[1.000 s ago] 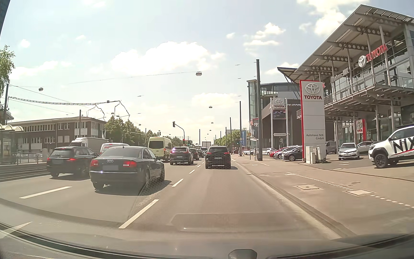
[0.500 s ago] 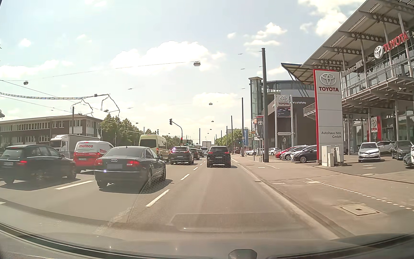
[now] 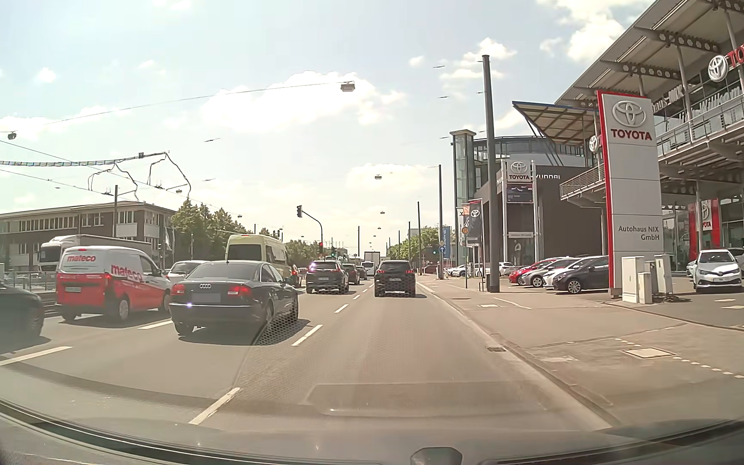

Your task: Follow the waypoints while adhering to traffic rules and regulations

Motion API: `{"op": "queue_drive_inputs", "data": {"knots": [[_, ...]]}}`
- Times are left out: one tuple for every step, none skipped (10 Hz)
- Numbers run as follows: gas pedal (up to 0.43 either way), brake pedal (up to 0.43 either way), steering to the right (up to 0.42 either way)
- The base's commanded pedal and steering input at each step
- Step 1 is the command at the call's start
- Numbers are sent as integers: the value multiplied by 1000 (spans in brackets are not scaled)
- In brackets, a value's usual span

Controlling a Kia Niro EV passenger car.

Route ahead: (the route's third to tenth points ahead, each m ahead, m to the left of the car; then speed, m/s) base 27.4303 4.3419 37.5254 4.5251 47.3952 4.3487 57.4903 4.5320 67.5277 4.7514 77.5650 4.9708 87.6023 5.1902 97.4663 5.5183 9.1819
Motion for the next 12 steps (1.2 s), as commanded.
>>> {"op": "queue_drive_inputs", "data": {"knots": [[331,30,-3],[331,30,-3],[331,30,-3],[331,30,-3],[319,30,-3],[319,30,-2],[319,30,-2],[319,30,-1],[319,30,-1],[319,30,-1],[319,30,0],[319,30,0]]}}
